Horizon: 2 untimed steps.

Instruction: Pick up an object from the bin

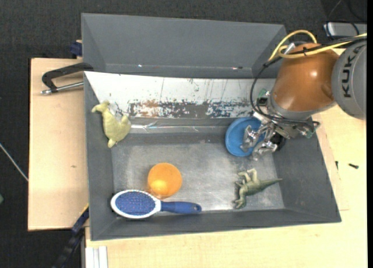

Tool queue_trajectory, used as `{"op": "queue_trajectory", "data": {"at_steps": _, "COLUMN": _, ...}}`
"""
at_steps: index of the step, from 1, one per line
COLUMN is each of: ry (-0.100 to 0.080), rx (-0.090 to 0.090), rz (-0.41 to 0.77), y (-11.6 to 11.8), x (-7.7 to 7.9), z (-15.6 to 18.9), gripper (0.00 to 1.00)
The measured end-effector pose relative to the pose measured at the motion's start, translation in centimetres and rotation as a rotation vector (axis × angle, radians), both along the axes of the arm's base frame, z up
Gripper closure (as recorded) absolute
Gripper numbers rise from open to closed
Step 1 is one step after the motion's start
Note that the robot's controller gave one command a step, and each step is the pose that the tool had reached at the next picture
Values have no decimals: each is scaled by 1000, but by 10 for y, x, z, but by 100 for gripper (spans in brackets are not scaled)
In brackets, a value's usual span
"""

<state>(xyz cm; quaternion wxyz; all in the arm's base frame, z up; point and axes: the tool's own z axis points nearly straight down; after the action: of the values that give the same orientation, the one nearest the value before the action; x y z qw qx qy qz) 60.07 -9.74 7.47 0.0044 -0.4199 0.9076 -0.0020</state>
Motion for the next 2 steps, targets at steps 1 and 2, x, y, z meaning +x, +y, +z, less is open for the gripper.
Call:
{"op": "queue_trajectory", "data": {"at_steps": 1, "ry": -5, "rx": -1, "rz": 27, "y": -10, "x": -3, "z": 94, "gripper": 100}}
{"op": "queue_trajectory", "data": {"at_steps": 2, "ry": 5, "rx": 2, "rz": 28, "y": -9, "x": -5, "z": 89, "gripper": 0}}
